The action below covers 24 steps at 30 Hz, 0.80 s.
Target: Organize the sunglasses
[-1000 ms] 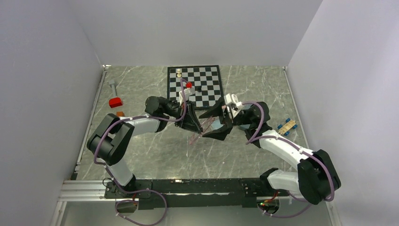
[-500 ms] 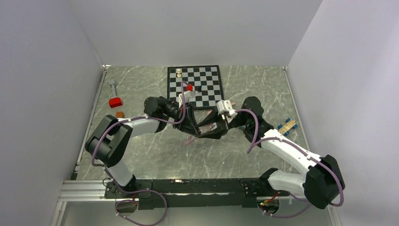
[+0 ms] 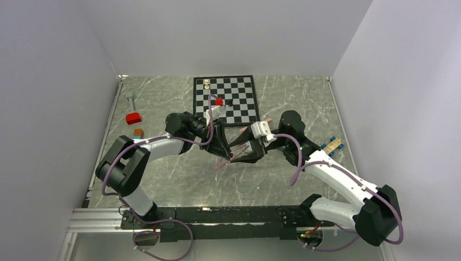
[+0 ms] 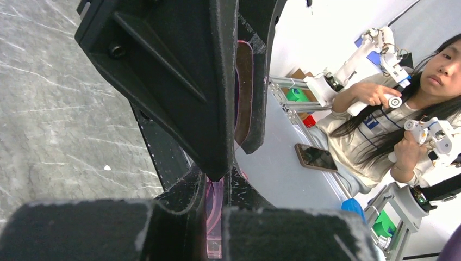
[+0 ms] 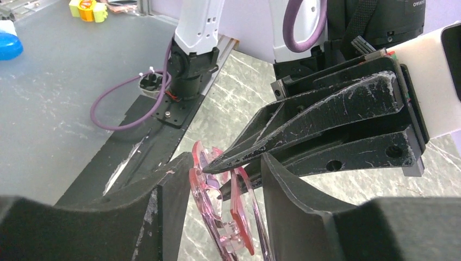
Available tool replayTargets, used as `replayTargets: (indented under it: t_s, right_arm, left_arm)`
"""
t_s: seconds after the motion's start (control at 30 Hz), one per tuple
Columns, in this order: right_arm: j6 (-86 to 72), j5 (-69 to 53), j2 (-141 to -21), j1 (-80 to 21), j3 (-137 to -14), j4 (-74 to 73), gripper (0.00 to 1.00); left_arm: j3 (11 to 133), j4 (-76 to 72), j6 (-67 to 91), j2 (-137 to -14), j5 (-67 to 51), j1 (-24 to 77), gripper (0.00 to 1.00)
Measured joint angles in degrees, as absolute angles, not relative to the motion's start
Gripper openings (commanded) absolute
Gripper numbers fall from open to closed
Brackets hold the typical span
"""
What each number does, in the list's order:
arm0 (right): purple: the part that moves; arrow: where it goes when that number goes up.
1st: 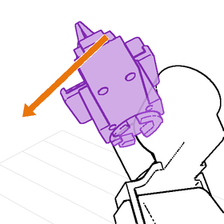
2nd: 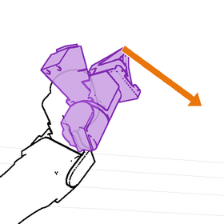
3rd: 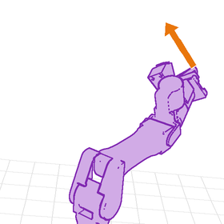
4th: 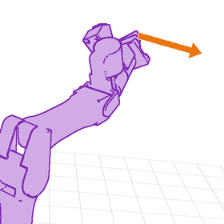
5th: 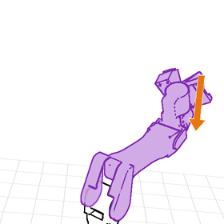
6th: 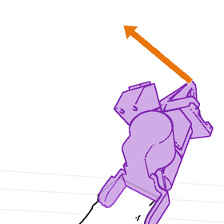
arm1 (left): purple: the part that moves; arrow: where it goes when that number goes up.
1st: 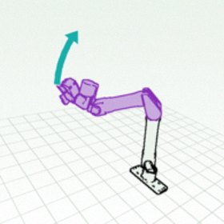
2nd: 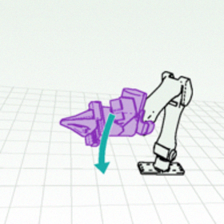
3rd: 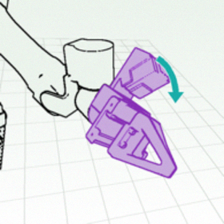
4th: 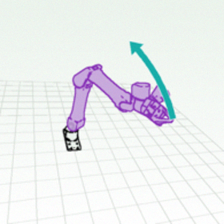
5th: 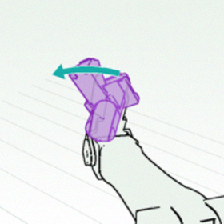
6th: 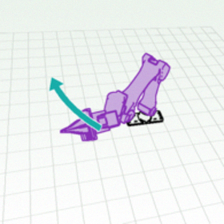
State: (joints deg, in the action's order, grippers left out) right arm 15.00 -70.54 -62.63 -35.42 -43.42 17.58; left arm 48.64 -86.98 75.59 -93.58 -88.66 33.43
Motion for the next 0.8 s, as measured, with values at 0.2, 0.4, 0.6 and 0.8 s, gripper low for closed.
replayTargets:
  t_s: [0.2, 0.4, 0.6, 0.8]
  right_arm:
    - [18.52, -70.72, -62.78, -35.44, -45.25, 12.08, 0.22]
    - [19.16, -71.05, -63.13, -35.44, -46.63, 8.47, 0.08]
    - [18.39, -68.03, -63.90, -35.05, -46.63, 6.90, 0.06]
    - [17.43, -65.06, -63.61, -35.07, -46.63, 6.83, 0.04]
  left_arm:
    - [48.64, -86.43, 75.70, -93.23, -88.92, 33.76, 0.18]
    - [48.64, -86.17, 75.72, -92.40, -89.06, 33.87, 0.91]
    - [48.71, -86.59, 75.68, -90.78, -87.83, 34.44, 0.99]
    - [48.71, -86.63, 75.68, -90.78, -85.49, 31.66, 0.99]
